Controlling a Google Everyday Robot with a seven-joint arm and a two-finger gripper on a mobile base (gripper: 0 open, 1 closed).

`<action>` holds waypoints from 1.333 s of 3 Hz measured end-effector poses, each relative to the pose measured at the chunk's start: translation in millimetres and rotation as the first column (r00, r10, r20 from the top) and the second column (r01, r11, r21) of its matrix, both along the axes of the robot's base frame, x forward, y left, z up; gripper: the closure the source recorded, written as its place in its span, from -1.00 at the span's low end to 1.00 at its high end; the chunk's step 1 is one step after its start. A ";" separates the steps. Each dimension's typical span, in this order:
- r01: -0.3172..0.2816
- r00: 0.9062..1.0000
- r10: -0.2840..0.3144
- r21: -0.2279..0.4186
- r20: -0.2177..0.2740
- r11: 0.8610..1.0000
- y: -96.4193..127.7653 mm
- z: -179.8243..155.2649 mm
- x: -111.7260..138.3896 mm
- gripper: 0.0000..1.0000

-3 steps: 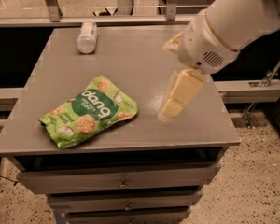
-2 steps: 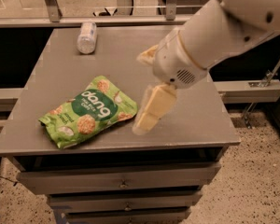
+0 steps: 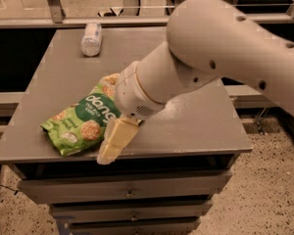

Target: Move green rice chip bag near orange

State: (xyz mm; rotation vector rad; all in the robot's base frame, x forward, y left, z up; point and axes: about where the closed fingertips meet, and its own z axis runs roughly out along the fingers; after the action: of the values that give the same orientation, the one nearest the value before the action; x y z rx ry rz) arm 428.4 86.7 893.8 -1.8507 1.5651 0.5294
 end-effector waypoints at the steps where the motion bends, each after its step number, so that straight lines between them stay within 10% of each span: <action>1: -0.026 0.999 0.026 0.018 0.032 0.999 29.4 -10.8 11.3 -1.00; 2: -0.030 0.999 0.029 0.019 0.023 0.999 46.0 -29.4 16.3 -1.00; 4: -0.013 1.000 0.013 0.038 -0.011 0.999 57.9 -47.9 25.3 -0.16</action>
Offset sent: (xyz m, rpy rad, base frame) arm 0.0250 0.0635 -0.0558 0.0223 0.0003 0.0289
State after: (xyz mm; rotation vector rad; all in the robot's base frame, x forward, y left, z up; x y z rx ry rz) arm 453.6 144.6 845.9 -1.8335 1.5405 0.5729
